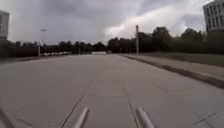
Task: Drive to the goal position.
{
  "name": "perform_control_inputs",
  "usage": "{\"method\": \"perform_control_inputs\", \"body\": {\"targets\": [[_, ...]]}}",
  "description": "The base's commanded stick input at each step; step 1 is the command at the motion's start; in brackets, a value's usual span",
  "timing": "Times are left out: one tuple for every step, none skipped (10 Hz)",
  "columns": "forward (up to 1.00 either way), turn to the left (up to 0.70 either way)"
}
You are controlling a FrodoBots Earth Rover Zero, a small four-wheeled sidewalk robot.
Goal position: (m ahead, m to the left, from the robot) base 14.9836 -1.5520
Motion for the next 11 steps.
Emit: {"method": "perform_control_inputs", "body": {"targets": [[1.0,-0.02],[1.0,0.0],[1.0,0.0],[1.0,0.0],[1.0,0.0],[1.0,0.0],[1.0,0.0],[1.0,0.0],[1.0,0.0],[1.0,0.0],[1.0,0.0]]}}
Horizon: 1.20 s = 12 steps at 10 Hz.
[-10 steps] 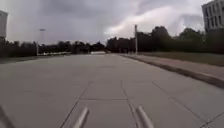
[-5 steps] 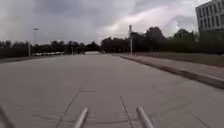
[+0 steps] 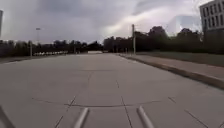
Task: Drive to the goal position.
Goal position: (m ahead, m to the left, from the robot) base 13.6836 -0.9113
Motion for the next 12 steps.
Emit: {"method": "perform_control_inputs", "body": {"targets": [[1.0,0.0],[1.0,0.0],[1.0,0.0],[1.0,0.0],[1.0,0.0],[1.0,0.0],[1.0,0.0],[1.0,0.0],[1.0,-0.27],[1.0,-0.27],[1.0,-0.27],[1.0,-0.27]]}}
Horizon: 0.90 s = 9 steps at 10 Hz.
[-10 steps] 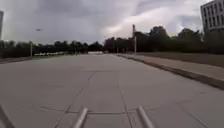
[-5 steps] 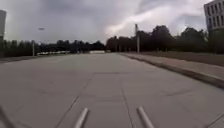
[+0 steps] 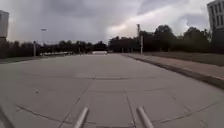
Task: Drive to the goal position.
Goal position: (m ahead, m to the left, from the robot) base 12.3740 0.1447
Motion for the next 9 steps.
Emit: {"method": "perform_control_inputs", "body": {"targets": [[1.0,-0.27],[1.0,-0.27],[1.0,-0.27],[1.0,-0.27],[1.0,-0.27],[1.0,-0.27],[1.0,-0.27],[1.0,-0.12],[1.0,0.0]]}}
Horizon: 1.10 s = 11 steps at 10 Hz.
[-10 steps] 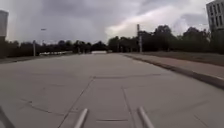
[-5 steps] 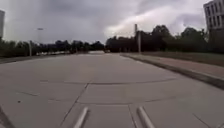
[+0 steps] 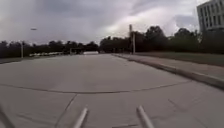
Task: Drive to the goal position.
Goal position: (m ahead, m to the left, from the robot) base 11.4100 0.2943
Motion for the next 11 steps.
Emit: {"method": "perform_control_inputs", "body": {"targets": [[1.0,0.0],[1.0,0.0],[1.0,0.0],[1.0,0.0],[1.0,0.0],[1.0,0.0],[1.0,0.0],[1.0,0.0],[1.0,0.0],[1.0,0.0],[1.0,0.0]]}}
